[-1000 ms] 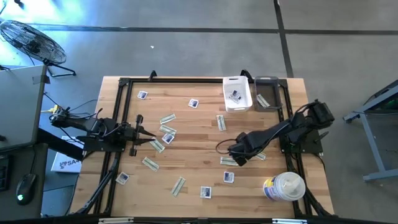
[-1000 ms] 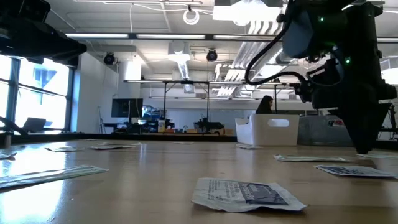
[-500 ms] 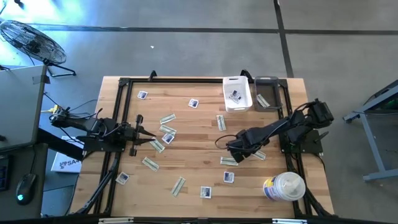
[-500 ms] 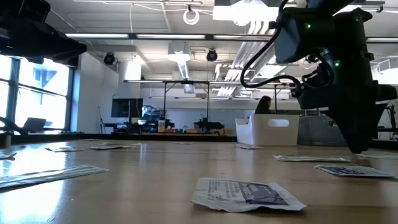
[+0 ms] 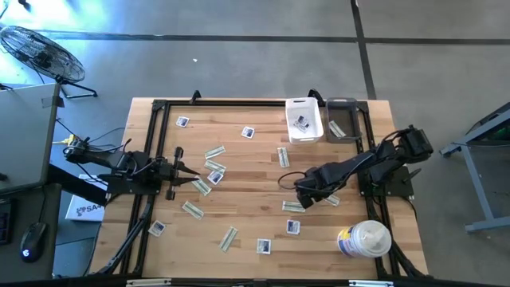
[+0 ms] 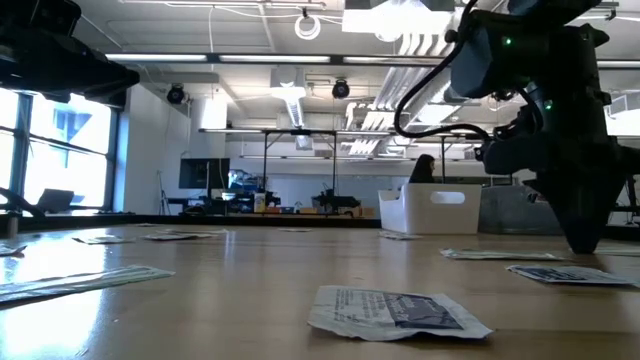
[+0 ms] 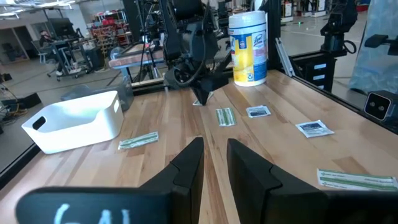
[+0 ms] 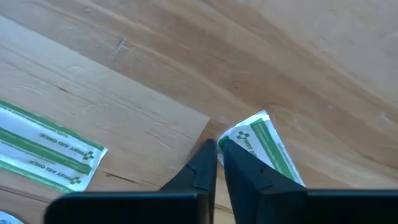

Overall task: Pick & Place First Aid Supplies
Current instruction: Put the bandage into the gray bin

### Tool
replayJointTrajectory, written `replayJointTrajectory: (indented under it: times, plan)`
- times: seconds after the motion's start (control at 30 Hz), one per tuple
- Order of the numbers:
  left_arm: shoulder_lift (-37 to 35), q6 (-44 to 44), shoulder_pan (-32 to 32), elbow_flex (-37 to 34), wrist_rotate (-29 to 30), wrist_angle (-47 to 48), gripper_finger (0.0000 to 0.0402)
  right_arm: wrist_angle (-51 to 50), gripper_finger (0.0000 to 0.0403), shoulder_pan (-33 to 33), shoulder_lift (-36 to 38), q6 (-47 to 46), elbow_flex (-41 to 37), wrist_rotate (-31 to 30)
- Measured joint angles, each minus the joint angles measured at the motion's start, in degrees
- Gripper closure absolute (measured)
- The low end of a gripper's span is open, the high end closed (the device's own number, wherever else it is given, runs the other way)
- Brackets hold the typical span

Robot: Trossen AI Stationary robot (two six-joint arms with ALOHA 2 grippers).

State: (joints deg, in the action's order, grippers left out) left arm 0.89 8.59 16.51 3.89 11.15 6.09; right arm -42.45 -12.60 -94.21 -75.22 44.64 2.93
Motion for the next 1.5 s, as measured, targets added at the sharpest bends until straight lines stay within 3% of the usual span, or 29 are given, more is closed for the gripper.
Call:
replayJointTrajectory:
  times: [0.27,0.47,0.57,0.73,0.83,0.97,1.1,1.33,1.5]
  plan:
    - [0.0,0.0,0.0,0.0,0.0,0.0,0.0332,-7.3,0.0399,0.3,2.1,2.5,3.9,-4.2]
    - [0.0,0.0,0.0,0.0,0.0,0.0,0.0332,-22.0,0.0399,3.2,7.8,8.9,11.7,-9.9]
    - [0.0,0.0,0.0,0.0,0.0,0.0,0.0332,-29.0,0.0401,7.2,11.9,12.4,15.6,-18.5]
    - [0.0,0.0,0.0,0.0,0.0,0.0,0.0332,-33.9,0.0401,17.9,19.0,14.3,19.2,-39.9]
    - [0.0,0.0,0.0,0.0,0.0,0.0,0.0332,-31.8,0.0402,27.3,21.7,20.1,19.2,-45.0]
    - [0.0,0.0,0.0,0.0,0.0,0.0,0.0332,-27.2,0.0401,39.7,21.3,28.1,19.2,-44.2]
    - [0.0,0.0,0.0,0.0,0.0,0.0,0.0332,-20.8,0.0402,47.8,18.2,34.6,19.2,-40.1]
    - [0.0,0.0,0.0,0.0,0.0,0.0,0.0332,-18.9,0.0402,55.2,11.2,35.5,19.2,-31.5]
    - [0.0,0.0,0.0,0.0,0.0,0.0,0.0332,-18.1,0.0402,56.8,7.0,35.7,19.2,-30.6]
